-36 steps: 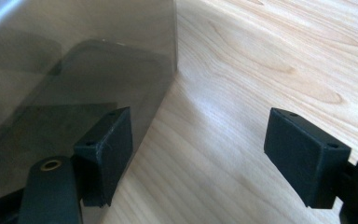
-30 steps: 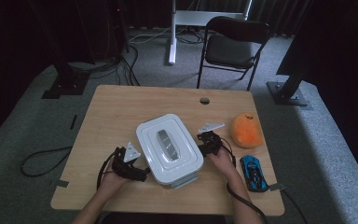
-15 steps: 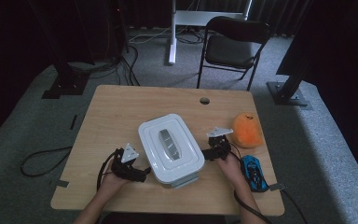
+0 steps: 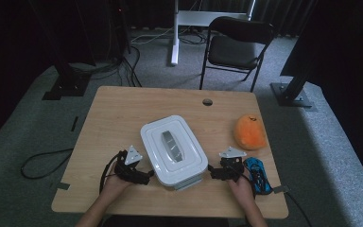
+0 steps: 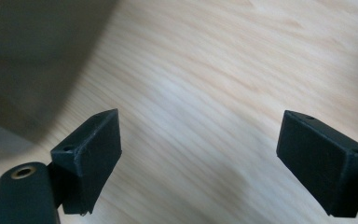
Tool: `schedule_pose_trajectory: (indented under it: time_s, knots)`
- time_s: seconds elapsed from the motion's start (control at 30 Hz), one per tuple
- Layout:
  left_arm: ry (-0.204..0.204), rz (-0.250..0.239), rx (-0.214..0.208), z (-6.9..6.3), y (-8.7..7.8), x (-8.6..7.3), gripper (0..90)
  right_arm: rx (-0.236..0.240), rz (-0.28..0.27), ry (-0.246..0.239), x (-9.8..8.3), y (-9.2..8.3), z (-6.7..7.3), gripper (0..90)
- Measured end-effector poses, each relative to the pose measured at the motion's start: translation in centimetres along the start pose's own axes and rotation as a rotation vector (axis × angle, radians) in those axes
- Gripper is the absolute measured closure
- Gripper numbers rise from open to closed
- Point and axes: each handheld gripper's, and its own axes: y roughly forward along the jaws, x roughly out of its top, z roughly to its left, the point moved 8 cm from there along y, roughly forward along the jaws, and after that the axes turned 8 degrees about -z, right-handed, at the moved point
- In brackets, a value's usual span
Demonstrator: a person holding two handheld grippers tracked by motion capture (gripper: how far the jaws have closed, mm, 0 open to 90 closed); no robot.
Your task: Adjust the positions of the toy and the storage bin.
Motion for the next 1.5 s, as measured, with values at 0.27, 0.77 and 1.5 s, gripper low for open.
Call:
schedule_pose_trajectory:
  time_s: [0.27,0.77,1.5]
  knots:
    - [-0.009,0.003,-0.016,-0.4,0.4,0.1,0.3,-0.006,0.019,0.055,-1.5,-1.2,-0.4,13.1]
    - [-0.069,-0.024,-0.070,-0.6,0.2,0.4,0.3,-0.009,0.013,0.074,-2.6,-0.8,-0.4,13.0]
    - [-0.157,-0.059,-0.071,0.2,-4.1,2.6,0.4,-0.029,0.024,0.093,-3.2,-0.5,-0.6,11.6]
